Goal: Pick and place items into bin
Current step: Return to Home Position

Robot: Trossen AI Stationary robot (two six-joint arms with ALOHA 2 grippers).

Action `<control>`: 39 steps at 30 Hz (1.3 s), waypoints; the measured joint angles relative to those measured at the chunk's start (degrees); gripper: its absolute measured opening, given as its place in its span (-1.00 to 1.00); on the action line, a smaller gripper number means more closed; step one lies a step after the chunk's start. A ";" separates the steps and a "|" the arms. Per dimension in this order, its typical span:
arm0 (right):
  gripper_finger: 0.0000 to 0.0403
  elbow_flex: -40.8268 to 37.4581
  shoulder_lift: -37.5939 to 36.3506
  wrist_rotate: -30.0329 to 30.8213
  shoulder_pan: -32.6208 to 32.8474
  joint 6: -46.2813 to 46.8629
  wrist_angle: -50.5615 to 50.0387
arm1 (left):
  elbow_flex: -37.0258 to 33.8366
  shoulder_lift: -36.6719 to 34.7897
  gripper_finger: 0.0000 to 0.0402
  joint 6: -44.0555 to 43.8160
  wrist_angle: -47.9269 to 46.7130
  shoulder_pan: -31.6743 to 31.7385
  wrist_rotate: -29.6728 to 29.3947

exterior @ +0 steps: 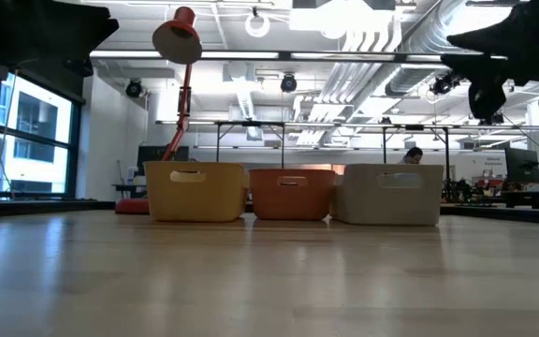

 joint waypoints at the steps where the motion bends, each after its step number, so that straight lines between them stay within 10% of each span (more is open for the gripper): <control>1: -0.41 0.00 -0.03 0.09 0.01 0.76 -1.14 | -0.23 0.00 -0.45 0.01 0.08 -0.02 0.29; 18: -0.41 -0.02 -0.10 4.31 0.15 2.51 -7.18 | -0.33 -0.80 -0.45 0.85 -4.20 0.00 1.16; 39: -0.41 -0.02 6.30 12.51 0.07 -16.70 -8.44 | -0.33 0.07 -0.45 10.74 -14.43 0.00 -0.88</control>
